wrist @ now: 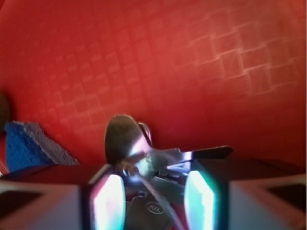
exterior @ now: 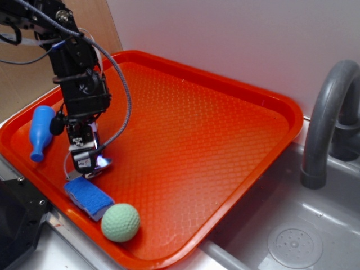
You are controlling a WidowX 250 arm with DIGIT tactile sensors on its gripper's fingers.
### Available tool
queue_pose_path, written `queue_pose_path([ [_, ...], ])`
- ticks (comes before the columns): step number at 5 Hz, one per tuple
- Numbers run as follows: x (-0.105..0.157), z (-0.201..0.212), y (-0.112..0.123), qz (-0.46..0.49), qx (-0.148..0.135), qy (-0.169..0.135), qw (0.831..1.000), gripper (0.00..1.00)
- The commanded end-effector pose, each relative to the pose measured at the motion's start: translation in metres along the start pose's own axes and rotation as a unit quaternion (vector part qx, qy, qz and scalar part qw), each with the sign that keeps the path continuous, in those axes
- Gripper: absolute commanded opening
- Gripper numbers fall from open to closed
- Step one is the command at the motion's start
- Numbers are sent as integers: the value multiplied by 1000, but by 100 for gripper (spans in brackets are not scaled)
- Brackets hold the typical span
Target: Grab the silver keys.
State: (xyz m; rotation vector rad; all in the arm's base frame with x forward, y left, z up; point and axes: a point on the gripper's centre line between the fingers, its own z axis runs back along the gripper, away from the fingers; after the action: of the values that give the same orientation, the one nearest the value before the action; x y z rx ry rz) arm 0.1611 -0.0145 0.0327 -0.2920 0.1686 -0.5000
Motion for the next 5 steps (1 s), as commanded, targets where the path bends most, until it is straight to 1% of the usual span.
queue_pose_path([
  [1, 0, -5, -13, -20, 11, 6, 1000, 0],
  [2, 0, -2, -13, -15, 24, 19, 999, 0],
  [3, 1, 44, -12, 33, 89, -17, 995, 0],
  [4, 13, 104, 1, 97, 150, -87, 980, 0],
  [5, 28, 167, 18, 175, 195, -107, 959, 2],
])
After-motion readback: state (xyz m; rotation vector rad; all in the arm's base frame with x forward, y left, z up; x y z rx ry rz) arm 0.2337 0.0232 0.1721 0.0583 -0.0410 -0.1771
